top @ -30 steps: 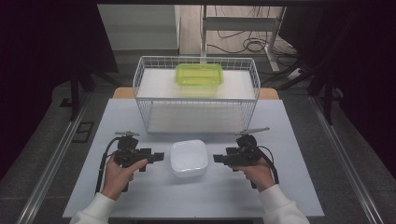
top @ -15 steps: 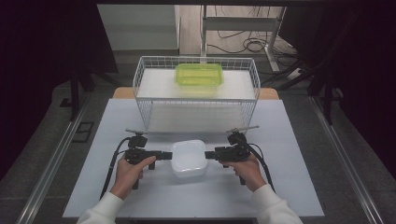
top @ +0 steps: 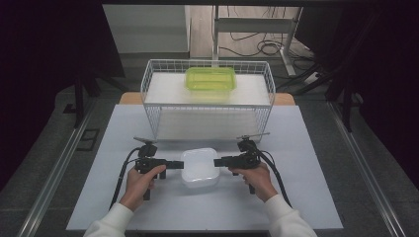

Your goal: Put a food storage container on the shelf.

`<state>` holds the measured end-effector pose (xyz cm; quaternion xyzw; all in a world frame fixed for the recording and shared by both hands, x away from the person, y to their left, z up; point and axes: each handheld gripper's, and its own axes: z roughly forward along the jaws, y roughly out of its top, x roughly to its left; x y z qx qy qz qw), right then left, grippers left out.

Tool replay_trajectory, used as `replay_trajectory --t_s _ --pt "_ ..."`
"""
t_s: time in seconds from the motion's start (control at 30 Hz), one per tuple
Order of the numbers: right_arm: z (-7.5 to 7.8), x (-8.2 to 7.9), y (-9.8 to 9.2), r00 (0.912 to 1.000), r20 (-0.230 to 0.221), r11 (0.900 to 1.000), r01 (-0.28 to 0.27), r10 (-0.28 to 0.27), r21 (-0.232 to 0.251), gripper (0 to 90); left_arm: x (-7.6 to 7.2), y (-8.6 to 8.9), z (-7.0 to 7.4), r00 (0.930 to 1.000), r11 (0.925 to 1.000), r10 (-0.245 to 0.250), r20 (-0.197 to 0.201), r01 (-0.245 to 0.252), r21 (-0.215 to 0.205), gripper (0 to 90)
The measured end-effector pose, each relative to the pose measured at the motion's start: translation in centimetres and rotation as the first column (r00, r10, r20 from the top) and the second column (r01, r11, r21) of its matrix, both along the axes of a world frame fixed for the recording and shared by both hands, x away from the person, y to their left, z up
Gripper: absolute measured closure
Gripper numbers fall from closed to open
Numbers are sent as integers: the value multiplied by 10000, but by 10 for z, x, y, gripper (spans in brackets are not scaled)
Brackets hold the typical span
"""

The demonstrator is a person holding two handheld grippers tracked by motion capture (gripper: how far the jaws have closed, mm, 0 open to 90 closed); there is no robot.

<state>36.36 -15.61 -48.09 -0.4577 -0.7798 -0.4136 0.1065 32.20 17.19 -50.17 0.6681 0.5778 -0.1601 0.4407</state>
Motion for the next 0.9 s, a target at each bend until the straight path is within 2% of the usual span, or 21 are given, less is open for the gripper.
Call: replay_trajectory --t_s 0.2,0.27,0.4,0.6,0.77,0.9 --pt "-6 5 1 9991 -423 9997 68 -59 221 564 0 -1 -3 9998 9998 -74 -158 71 -212 546" --pt "-8 7 1 9981 -612 9993 3 20 378 590 0 -3 -4 9995 9988 -142 -266 129 -462 592" --pt "-11 8 0 9947 -1028 9986 112 -58 519 646 -2 -4 -3 9998 9998 -46 -177 42 -217 673" --pt "-6 4 -1 9936 -1106 9968 307 -223 743 715 -5 1 2 9997 9992 233 52 -231 -326 733" --pt "-4 1 -1 9931 -1147 9966 334 -246 755 733 -8 1 4 9998 9995 162 113 -159 -265 746" --pt "0 -2 -3 9958 -877 9970 334 -273 693 762 -10 1 7 9995 9993 175 265 -166 -324 779"
